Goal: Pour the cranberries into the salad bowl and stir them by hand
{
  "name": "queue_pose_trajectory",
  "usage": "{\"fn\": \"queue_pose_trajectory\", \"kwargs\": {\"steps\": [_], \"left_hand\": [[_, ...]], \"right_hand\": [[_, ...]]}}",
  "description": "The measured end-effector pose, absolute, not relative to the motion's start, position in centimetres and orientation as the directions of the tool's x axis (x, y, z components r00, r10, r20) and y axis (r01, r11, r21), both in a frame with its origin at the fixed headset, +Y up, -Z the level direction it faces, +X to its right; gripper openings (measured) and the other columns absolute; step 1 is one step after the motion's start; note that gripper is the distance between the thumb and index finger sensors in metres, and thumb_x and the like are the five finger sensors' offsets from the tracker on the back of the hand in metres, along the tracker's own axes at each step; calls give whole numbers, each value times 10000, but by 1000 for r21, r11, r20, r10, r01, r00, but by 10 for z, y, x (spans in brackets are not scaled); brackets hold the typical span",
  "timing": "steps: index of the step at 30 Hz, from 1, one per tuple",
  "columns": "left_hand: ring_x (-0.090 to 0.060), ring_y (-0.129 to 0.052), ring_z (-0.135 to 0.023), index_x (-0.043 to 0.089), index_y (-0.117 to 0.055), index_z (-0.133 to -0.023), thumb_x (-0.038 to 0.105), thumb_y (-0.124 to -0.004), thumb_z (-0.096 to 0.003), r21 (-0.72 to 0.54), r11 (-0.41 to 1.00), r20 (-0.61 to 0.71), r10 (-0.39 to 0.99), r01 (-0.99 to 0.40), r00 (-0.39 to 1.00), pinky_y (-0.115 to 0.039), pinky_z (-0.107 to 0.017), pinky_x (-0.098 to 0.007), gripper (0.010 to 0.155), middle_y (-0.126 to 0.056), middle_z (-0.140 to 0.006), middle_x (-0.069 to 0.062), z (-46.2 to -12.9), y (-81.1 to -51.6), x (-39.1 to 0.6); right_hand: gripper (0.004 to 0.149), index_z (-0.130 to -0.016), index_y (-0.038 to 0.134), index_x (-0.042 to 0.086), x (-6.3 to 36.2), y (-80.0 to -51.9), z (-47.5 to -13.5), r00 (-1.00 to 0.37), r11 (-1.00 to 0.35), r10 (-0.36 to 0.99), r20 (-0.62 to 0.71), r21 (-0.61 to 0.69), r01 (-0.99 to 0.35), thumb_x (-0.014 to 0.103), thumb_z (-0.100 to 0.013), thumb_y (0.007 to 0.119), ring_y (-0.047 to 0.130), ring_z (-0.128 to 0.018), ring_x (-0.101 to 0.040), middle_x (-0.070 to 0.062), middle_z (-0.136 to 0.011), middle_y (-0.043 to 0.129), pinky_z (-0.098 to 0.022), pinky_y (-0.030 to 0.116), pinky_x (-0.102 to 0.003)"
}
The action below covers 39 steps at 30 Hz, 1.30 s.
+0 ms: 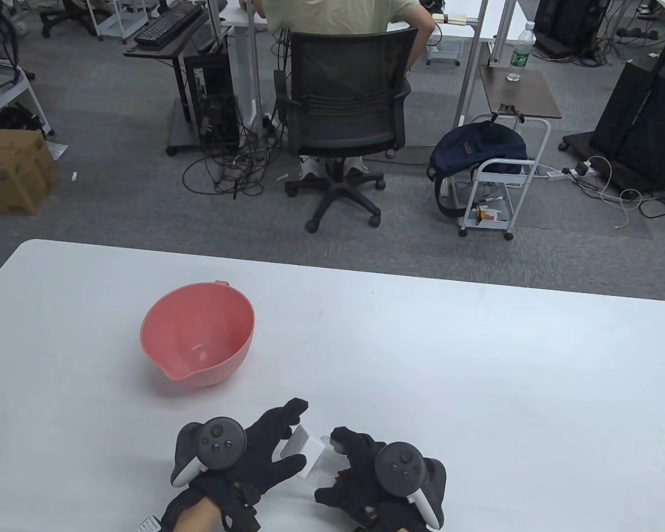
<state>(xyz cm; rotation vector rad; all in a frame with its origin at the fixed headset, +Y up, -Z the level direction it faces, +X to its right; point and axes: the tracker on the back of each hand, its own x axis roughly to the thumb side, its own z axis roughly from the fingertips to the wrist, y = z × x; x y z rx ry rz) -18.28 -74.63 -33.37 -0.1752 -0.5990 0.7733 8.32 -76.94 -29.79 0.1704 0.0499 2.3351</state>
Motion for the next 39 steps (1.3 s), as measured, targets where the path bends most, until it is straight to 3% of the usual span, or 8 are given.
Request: {"fn": "queue_pose_trajectory", "kwargs": {"steps": [3,6,11,15,18,21,30,39], "left_hand": [[-290,-467,-1192,618,-161,-1087,966,-713,-326,-411,660,464,745,-629,479,-595,-817,-537,1003,-229,-1290,60,-335,-742,-187],[-291,-396,-1215,662,-159,-1067,886,-839,-368,-440,666,499,739,-602,452,-570,-828,-553,1000,-164,-1295,95,-336,-737,-190],[-293,-338,-1226,704,-97,-1023,699,-934,-423,-474,714,528,699,-516,482,-538,-838,-572,1029,-86,-1285,114,-334,-738,-187],[-280,-349,-1226,731,-133,-1010,585,-962,-438,-465,750,554,661,-471,505,-534,-839,-571,1018,-103,-1284,140,-332,-737,-181],[-253,-467,-1214,754,-227,-1009,526,-978,-446,-453,756,554,654,-473,515,-554,-833,-563,966,-292,-1295,169,-332,-737,-181],[-235,-655,-1150,763,-284,-1006,594,-973,-452,-425,769,551,638,-477,538,-579,-826,-549,901,-473,-1261,158,-333,-737,-181],[-162,-967,-842,719,-362,-1045,802,-820,-424,-367,795,503,606,-482,616,-691,-774,-470,776,-624,-1137,17,-335,-744,-180],[-48,-1099,-501,712,-347,-1063,912,-692,-410,-273,812,395,584,-517,709,-809,-684,-374,765,-864,-936,23,-332,-748,-178]], "right_hand": [[979,-986,593,375,83,-769,-298,-688,-696,717,108,88,-712,526,-184,1134,746,-855,-250,59,-982,758,-474,844,-489],[978,-985,595,377,82,-769,-298,-692,-700,714,112,91,-708,526,-182,1134,748,-854,-249,60,-982,758,-473,845,-488],[980,-986,594,375,83,-769,-298,-692,-701,713,112,91,-708,525,-183,1135,746,-855,-250,59,-982,758,-474,844,-489],[979,-986,594,375,83,-769,-298,-695,-704,710,112,92,-705,526,-183,1134,746,-856,-251,61,-982,757,-475,844,-489],[979,-986,593,378,83,-769,-298,-695,-704,710,110,90,-705,525,-183,1134,746,-855,-250,63,-983,757,-476,843,-489],[979,-987,594,378,82,-770,-298,-720,-730,684,121,101,-676,525,-184,1135,745,-857,-248,63,-985,756,-476,842,-489],[978,-986,595,379,80,-769,-298,-729,-740,672,131,92,-666,519,-184,1137,743,-859,-251,61,-986,755,-479,839,-492],[979,-987,596,373,76,-768,-296,-770,-781,623,136,60,-621,522,-184,1136,746,-857,-252,62,-984,757,-477,841,-492]]}}
